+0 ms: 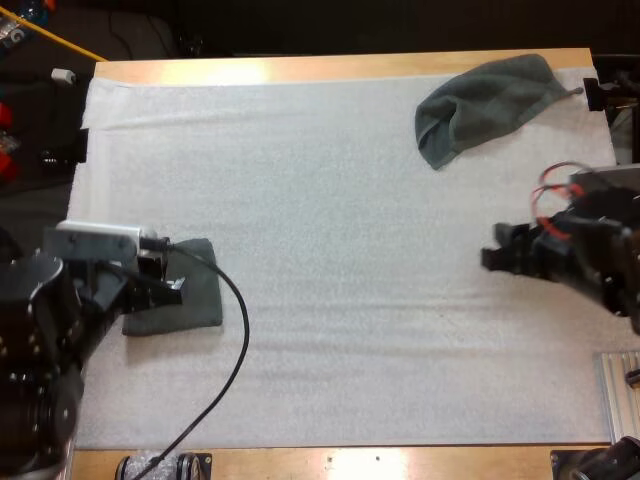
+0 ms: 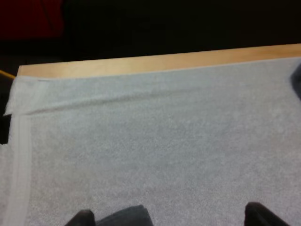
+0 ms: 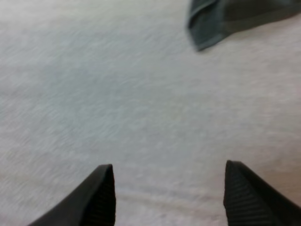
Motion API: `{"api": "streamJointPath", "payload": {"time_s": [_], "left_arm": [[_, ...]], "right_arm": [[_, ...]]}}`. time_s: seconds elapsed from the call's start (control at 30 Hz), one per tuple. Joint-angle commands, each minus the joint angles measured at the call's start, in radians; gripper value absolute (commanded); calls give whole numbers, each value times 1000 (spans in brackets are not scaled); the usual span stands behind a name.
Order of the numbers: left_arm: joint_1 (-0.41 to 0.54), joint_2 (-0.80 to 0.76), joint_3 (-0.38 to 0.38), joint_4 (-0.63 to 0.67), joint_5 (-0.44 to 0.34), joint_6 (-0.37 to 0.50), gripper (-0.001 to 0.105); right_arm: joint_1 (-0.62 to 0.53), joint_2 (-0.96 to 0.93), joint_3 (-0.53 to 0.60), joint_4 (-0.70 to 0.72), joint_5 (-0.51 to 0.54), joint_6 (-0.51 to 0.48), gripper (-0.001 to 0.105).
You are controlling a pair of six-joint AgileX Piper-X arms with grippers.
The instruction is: Pick towel from pile, fold and stack
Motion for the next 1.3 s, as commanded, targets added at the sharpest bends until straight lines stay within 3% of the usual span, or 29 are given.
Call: {"api": "streamJointPath", "payload": {"time_s": [0.0, 0.27, 0.6, 0.83, 1.0, 1.27], "left_arm": [[-23, -17, -7, -1, 14, -7, 61], [-137, -55, -7, 8, 10, 14, 61], [-141, -155, -12, 14, -19, 22, 61], [-141, -267, -12, 73, -31, 29, 61], [-141, -378, -12, 162, -114, 66, 61], [-141, -569, -14, 273, -130, 66, 61]], "right_arm": [[-47, -14, -8, -5, -1, -30, 50], [-221, -79, -8, 65, 2, -107, 50], [-373, -268, -8, 108, 54, -196, 50], [-377, -406, -8, 200, 54, -196, 50], [-377, -515, -8, 282, 54, -196, 50], [-377, -674, -8, 293, 50, -216, 50]]}}
